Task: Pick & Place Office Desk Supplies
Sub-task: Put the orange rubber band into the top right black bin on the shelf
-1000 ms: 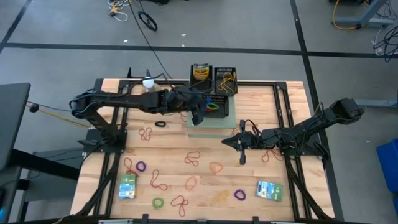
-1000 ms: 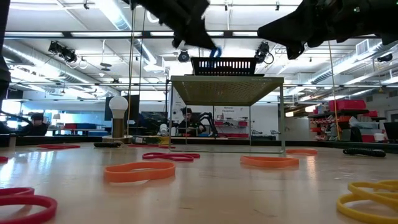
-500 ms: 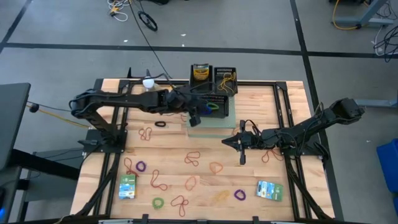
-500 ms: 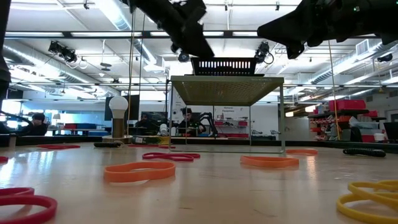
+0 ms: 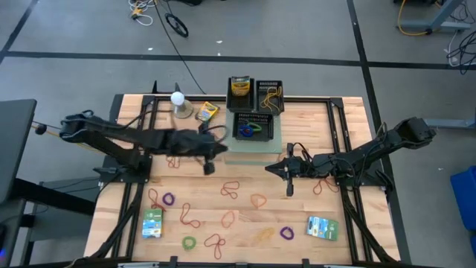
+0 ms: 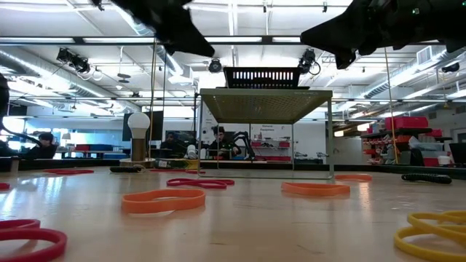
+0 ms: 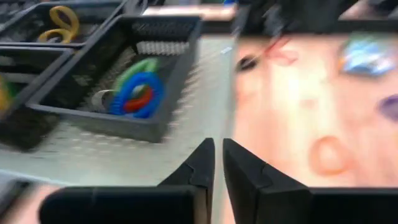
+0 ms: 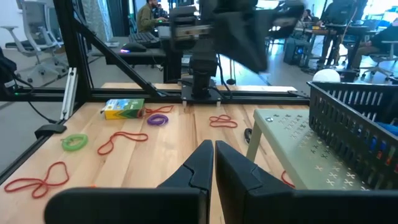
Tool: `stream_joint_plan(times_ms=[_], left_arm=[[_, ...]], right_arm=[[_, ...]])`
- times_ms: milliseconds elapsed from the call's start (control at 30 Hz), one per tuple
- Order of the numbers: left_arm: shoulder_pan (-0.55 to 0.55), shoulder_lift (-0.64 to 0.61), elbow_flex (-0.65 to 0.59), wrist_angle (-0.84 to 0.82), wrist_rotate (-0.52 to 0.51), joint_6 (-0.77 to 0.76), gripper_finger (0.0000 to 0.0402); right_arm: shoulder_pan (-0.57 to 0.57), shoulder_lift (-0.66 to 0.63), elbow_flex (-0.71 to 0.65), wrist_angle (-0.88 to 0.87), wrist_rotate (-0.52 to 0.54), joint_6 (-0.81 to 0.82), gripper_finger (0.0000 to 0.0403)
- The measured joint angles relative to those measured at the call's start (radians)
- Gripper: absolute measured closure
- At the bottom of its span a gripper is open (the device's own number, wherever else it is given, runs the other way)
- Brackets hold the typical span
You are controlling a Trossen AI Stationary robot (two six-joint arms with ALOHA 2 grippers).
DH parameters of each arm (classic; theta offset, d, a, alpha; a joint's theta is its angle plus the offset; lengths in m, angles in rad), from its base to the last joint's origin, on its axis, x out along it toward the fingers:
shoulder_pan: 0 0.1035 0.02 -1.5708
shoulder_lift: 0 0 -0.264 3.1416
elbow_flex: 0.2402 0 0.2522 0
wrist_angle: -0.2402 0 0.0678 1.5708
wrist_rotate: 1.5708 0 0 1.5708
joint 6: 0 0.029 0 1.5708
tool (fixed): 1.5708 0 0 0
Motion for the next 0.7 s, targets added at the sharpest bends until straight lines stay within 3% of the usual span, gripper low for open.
stream_joint_plan(times_ms=[200,400,533,700], left_arm=[[-0.044,-0.111,-0.340,0.470,0.077,-0.079,0.0387],[-0.045,-0.103,-0.589,0.900,0.076,-0.113,0.0388],[-0.046,-0.102,-0.675,1.041,0.072,-0.115,0.0388],[-0.046,-0.102,-0.704,1.045,0.046,-0.114,0.0388]], right_arm=[[0.000,0.000,0.000,-0.001,-0.005,0.030,0.0376],[0.000,0.000,0.000,-0.009,-0.015,0.071,0.0376],[0.001,0.000,0.000,-0.034,0.016,0.099,0.0376],[0.012,0.000,0.033,-0.155,0.098,0.151,0.0376]])
